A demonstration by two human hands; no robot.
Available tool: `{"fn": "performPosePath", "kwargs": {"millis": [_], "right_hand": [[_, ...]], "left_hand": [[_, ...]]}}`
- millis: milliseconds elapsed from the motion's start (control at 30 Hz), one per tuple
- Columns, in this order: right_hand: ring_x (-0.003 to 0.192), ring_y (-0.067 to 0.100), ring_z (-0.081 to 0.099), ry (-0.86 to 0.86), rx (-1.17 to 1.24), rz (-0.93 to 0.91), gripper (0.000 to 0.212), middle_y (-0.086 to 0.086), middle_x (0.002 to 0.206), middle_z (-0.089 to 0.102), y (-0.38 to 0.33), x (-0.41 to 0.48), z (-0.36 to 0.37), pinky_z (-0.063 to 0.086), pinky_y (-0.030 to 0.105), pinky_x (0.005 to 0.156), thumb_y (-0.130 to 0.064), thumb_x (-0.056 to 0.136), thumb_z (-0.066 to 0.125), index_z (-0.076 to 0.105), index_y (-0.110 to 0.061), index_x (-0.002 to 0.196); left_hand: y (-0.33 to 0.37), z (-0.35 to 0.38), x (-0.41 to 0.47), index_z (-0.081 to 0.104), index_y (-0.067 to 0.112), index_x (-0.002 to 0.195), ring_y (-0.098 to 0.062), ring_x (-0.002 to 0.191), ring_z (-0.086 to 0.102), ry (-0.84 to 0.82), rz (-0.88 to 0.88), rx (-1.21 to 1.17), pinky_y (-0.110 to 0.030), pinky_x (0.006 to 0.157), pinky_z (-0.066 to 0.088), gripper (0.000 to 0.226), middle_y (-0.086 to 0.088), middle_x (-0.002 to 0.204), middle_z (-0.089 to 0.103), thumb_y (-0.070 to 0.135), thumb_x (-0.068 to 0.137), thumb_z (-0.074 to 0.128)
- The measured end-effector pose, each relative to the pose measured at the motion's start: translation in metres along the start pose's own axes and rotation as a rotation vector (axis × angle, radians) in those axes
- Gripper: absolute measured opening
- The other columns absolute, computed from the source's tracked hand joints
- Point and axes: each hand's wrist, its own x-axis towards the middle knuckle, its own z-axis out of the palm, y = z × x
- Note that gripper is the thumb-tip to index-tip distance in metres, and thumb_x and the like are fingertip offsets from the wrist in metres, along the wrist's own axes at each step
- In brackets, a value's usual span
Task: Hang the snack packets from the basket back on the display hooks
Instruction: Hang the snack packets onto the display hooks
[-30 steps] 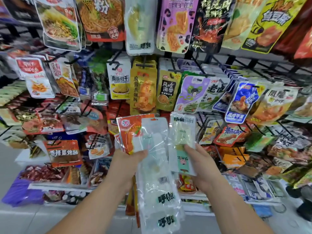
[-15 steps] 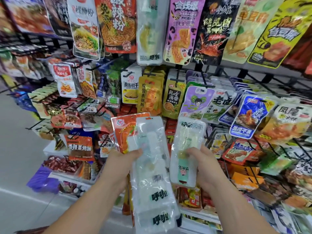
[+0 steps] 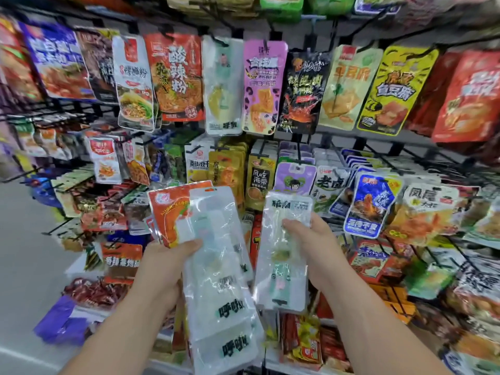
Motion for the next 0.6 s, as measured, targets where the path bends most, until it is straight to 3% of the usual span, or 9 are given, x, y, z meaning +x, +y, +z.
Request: {"fn": "performPosePath", "kwargs": {"millis": [67, 100, 133, 200, 233, 300, 400, 500, 600], "right_hand": [[0.132, 0.027, 0.058, 0.032, 0.011, -0.006, 0.092, 0.0, 0.146, 0.06, -0.001, 0.002, 0.004, 0.043, 0.063, 0.111, -0.069, 0.066, 0.084, 0.055, -0.026, 0.143], [0.132, 0.029, 0.059, 0.034, 0.031, -0.018, 0.096, 0.003, 0.147, 0.06, -0.003, 0.002, 0.007, 0.045, 0.065, 0.109, -0.074, 0.065, 0.081, 0.054, -0.025, 0.143], [0.125, 0.03, 0.065, 0.015, 0.04, -0.027, 0.078, 0.005, 0.138, 0.066, -0.01, -0.003, 0.013, 0.05, 0.065, 0.104, -0.067, 0.075, 0.079, 0.06, -0.023, 0.137], [0.104, 0.033, 0.074, -0.003, 0.002, -0.047, 0.022, 0.008, 0.112, 0.077, -0.02, -0.006, 0.023, 0.058, 0.062, 0.09, -0.036, 0.1, 0.066, 0.071, -0.02, 0.114], [0.098, 0.035, 0.075, -0.002, -0.018, -0.056, 0.014, 0.01, 0.104, 0.079, -0.023, -0.003, 0.025, 0.06, 0.062, 0.085, -0.027, 0.103, 0.062, 0.073, -0.018, 0.106], [0.091, 0.035, 0.076, -0.008, -0.028, -0.096, 0.014, 0.012, 0.096, 0.079, -0.031, 0.0, 0.034, 0.062, 0.06, 0.079, -0.02, 0.103, 0.062, 0.074, -0.014, 0.1], [0.089, 0.034, 0.075, 0.05, -0.198, -0.255, 0.011, 0.013, 0.093, 0.077, -0.047, 0.007, 0.051, 0.062, 0.056, 0.082, -0.023, 0.1, 0.068, 0.074, -0.014, 0.097], [0.072, 0.019, 0.069, 0.148, -0.293, -0.413, 0.006, 0.002, 0.08, 0.072, -0.069, 0.013, 0.065, 0.057, 0.04, 0.065, -0.02, 0.098, 0.071, 0.068, -0.02, 0.092], [0.082, 0.026, 0.073, 0.268, -0.166, -0.522, 0.013, 0.01, 0.097, 0.07, -0.093, 0.013, 0.084, 0.059, 0.034, 0.059, -0.014, 0.097, 0.071, 0.059, -0.018, 0.099]], "left_hand": [[0.004, -0.001, 0.001, 0.074, 0.0, 0.092, -0.026, 0.063, 0.076, 0.009, 0.022, -0.003, -0.037, 0.061, 0.061, 0.008, -0.014, 0.082, 0.08, -0.006, 0.087, 0.075], [0.006, -0.002, 0.002, 0.074, 0.001, 0.092, -0.026, 0.062, 0.076, 0.01, 0.03, -0.004, -0.035, 0.061, 0.06, 0.008, -0.013, 0.081, 0.08, -0.006, 0.087, 0.075], [0.008, -0.003, 0.003, 0.073, 0.001, 0.092, -0.025, 0.062, 0.076, 0.013, 0.034, -0.003, -0.035, 0.061, 0.059, 0.008, -0.013, 0.081, 0.08, -0.005, 0.087, 0.075], [0.014, -0.007, 0.006, 0.073, 0.001, 0.092, -0.024, 0.059, 0.076, 0.014, 0.039, -0.005, -0.034, 0.059, 0.058, 0.007, -0.011, 0.077, 0.079, -0.005, 0.088, 0.075], [0.017, -0.009, 0.008, 0.072, 0.002, 0.091, -0.023, 0.058, 0.075, 0.009, 0.041, -0.008, -0.033, 0.055, 0.058, 0.007, -0.009, 0.074, 0.079, -0.004, 0.088, 0.074], [0.026, -0.015, 0.013, 0.072, 0.002, 0.09, -0.023, 0.056, 0.075, -0.004, 0.041, -0.02, -0.031, 0.048, 0.058, 0.006, -0.009, 0.072, 0.078, -0.004, 0.089, 0.074], [0.042, -0.028, 0.026, 0.072, 0.001, 0.086, -0.024, 0.056, 0.075, -0.018, 0.063, -0.02, -0.033, 0.05, 0.06, 0.007, -0.011, 0.073, 0.078, -0.006, 0.088, 0.074], [0.056, -0.044, 0.041, 0.072, -0.006, 0.087, -0.029, 0.059, 0.075, -0.031, 0.084, 0.001, -0.041, 0.055, 0.063, 0.003, -0.02, 0.082, 0.078, -0.007, 0.086, 0.075], [0.065, -0.057, 0.053, 0.07, -0.015, 0.096, -0.032, 0.062, 0.075, -0.037, 0.109, 0.014, -0.045, 0.065, 0.063, 0.017, -0.027, 0.089, 0.076, -0.006, 0.085, 0.078]]}}
